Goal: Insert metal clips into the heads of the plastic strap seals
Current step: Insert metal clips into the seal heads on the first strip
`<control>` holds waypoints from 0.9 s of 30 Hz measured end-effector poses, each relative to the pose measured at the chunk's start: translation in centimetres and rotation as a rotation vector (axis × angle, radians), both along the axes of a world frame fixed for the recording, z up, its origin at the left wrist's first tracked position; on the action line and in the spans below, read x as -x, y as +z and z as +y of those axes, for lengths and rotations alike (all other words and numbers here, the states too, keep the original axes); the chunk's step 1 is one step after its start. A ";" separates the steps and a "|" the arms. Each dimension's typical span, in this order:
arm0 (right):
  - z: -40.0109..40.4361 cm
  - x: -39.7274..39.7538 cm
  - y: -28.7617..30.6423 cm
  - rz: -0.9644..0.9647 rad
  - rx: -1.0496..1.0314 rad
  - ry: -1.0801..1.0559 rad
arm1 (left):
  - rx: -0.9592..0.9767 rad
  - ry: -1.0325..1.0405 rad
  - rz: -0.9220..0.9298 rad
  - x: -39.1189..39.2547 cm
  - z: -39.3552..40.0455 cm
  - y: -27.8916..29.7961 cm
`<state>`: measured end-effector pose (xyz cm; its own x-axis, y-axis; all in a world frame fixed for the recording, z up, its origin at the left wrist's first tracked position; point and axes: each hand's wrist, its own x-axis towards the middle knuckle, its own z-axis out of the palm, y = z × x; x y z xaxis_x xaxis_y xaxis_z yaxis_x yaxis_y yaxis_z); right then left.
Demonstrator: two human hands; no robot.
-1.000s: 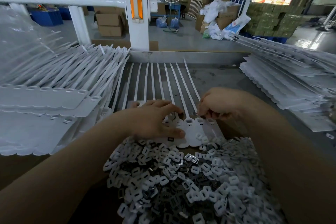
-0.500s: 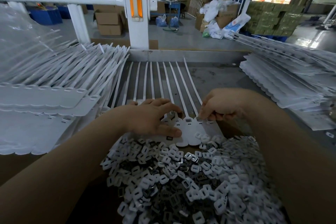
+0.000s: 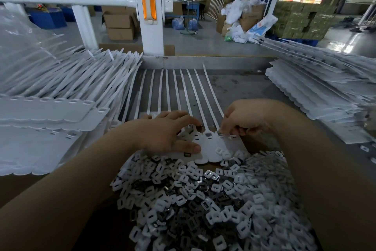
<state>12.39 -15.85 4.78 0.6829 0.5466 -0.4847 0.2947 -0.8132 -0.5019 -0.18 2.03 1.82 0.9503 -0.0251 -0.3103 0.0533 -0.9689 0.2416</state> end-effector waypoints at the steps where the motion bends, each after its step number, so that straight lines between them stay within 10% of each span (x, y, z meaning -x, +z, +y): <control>1: 0.0 0.0 0.0 0.003 -0.002 -0.003 | 0.000 0.000 -0.001 0.0 0.0 0.0; 27: -0.2 -0.5 -0.6 0.086 -0.058 -0.047 | -0.008 -0.008 0.017 0.1 -0.2 -0.2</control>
<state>12.93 -16.04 4.23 0.6656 0.5436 -0.5112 0.2106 -0.7940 -0.5702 -0.29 1.81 1.63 0.9447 -0.0301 -0.3266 0.0497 -0.9712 0.2331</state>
